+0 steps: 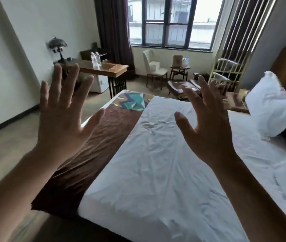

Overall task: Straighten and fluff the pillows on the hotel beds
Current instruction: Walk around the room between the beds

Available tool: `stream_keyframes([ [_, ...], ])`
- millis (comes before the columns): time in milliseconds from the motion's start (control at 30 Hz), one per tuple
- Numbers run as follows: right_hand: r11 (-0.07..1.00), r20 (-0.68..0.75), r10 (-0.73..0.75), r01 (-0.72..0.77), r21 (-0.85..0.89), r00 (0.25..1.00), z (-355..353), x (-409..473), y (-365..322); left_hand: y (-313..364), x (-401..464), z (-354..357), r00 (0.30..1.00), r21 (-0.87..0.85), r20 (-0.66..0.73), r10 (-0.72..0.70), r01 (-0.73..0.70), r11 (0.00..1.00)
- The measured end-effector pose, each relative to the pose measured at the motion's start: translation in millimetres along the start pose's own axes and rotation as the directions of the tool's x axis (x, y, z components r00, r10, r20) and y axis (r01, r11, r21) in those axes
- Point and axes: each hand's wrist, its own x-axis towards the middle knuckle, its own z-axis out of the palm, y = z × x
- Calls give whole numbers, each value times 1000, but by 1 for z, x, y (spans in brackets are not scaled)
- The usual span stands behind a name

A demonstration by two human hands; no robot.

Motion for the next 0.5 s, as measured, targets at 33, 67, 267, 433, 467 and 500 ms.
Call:
stream_keyframes([
  [33,999,8,-29,28,30,1000,14,9,-9,-16,-5,-1,999,38,13,-31,31,999],
  [67,997,14,-53,52,60,998,29,18,-18,-31,-10,-2,997,68,30,-65,63,996],
  [267,961,38,-188,176,215,981,126,79,-70,-118,-27,0,982,222,55,-178,162,961],
  [433,903,74,-292,249,351,954,203,140,-119,-198,-18,-7,961,376,58,-270,230,898],
  [467,887,79,-325,275,372,942,219,151,-130,-213,-19,-10,958,407,52,-282,237,882],
  [500,871,84,-359,301,389,930,234,162,-142,-228,-20,-13,954,434,36,-296,252,865],
])
